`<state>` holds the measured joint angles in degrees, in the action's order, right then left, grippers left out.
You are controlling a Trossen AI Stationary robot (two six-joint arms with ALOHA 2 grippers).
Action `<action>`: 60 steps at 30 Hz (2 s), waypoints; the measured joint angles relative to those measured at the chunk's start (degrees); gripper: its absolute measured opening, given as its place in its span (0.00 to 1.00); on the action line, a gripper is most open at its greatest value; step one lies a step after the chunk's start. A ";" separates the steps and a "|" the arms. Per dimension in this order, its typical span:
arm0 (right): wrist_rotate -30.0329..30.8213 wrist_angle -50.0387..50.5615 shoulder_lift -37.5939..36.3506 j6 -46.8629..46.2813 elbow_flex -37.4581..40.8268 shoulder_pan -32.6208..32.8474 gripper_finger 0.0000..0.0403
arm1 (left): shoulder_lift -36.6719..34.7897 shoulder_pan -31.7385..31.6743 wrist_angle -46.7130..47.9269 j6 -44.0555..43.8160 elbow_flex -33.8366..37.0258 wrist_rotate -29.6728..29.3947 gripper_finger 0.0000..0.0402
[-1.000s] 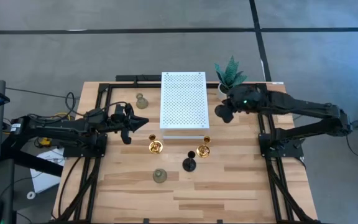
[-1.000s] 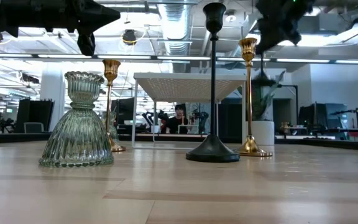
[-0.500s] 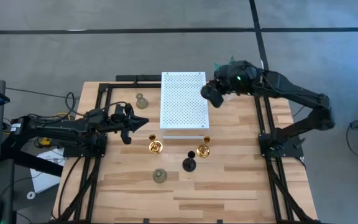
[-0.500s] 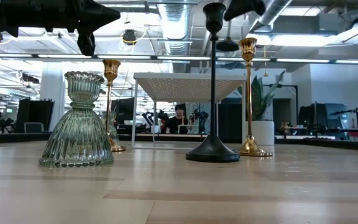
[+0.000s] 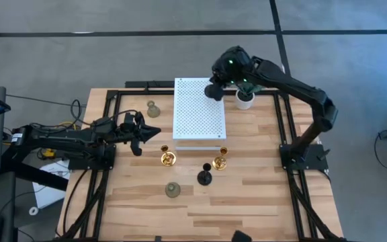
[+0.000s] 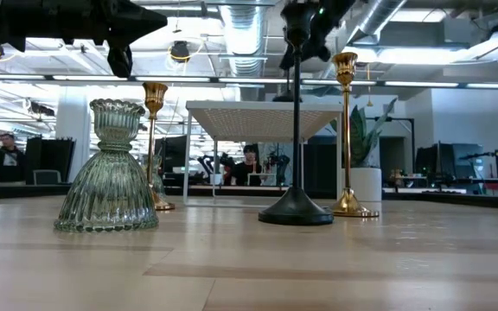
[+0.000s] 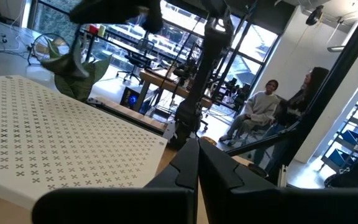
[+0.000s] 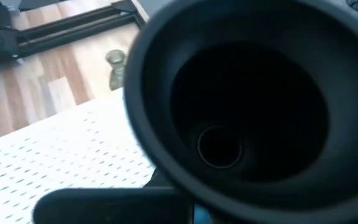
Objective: Pick & Place candle stick holders
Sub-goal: Put the top black candle holder on the shelf
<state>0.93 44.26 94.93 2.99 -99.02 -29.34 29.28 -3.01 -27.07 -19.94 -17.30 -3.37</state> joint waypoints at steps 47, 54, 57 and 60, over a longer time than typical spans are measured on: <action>-7.02 -2.35 5.71 0.43 -0.02 -5.73 0.00 | 0.03 0.00 0.02 0.20 0.00 0.00 0.02; -5.18 -2.33 5.71 0.05 -0.02 -5.07 0.00 | 0.02 0.01 0.02 0.20 0.00 0.00 0.02; -3.40 -2.76 5.71 0.38 0.00 -4.79 0.00 | 0.02 0.01 0.02 0.20 0.00 -0.01 0.02; -3.85 -2.68 5.71 -0.01 0.00 -4.77 0.00 | 0.02 0.01 0.02 0.20 0.00 0.00 0.02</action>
<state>-2.92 41.58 100.64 2.98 -99.02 -34.11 29.30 -3.01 -27.05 -19.75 -17.30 -3.38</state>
